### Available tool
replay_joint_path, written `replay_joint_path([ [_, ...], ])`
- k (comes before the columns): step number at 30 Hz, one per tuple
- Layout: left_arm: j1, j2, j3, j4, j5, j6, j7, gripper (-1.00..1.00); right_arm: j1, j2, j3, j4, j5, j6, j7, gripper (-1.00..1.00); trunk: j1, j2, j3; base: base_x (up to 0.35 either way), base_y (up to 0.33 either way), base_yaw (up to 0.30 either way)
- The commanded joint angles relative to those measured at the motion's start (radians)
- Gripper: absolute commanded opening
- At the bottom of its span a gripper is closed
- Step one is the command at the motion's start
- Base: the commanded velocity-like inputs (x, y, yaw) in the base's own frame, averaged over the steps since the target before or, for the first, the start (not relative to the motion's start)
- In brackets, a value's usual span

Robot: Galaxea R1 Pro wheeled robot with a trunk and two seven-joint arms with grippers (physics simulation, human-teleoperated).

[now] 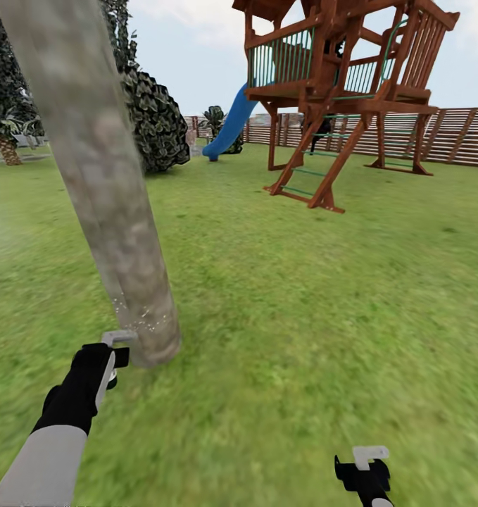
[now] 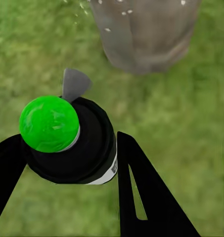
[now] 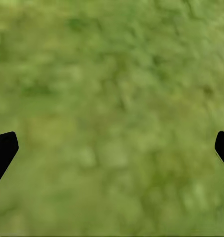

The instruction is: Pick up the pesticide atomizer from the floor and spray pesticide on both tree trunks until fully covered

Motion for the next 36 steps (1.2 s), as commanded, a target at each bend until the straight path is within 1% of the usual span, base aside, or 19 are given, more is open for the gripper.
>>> replay_joint_path([
  [1,-0.002,-0.001,0.0,-0.001,-0.005,0.005,0.0,-1.0,0.0,0.0,0.008,0.0,-0.004,-0.002,-0.004,1.0,0.0,0.0,-0.001,0.214,-0.211,0.275],
  [6,-0.008,0.001,-0.001,-0.014,-0.007,0.006,0.0,-1.0,0.001,0.0,0.008,0.0,-0.004,-0.002,-0.004,1.0,0.0,0.0,-0.001,0.138,-0.236,0.276],
  [12,-0.01,-0.002,-0.001,-0.043,-0.005,0.033,0.0,-1.0,0.0,0.0,0.009,0.0,-0.004,-0.001,-0.004,1.0,0.0,0.0,-0.001,0.004,-0.276,0.275],
  [15,-0.011,-0.001,-0.001,-0.044,-0.006,0.034,0.0,-1.0,0.001,0.0,0.008,0.0,-0.004,-0.002,-0.004,1.0,0.0,0.0,-0.001,0.082,-0.264,0.064],
  [28,-0.011,-0.004,-0.001,-0.044,-0.007,0.035,0.0,-1.0,0.001,0.0,0.008,0.0,-0.004,-0.002,-0.004,1.0,0.0,0.0,-0.001,0.202,-0.211,0.009],
  [36,-0.002,-0.003,-0.001,-0.038,-0.008,0.034,0.0,-1.0,0.001,0.0,0.008,0.0,-0.004,-0.002,-0.004,1.0,0.0,0.0,-0.001,0.089,-0.27,0.255],
])
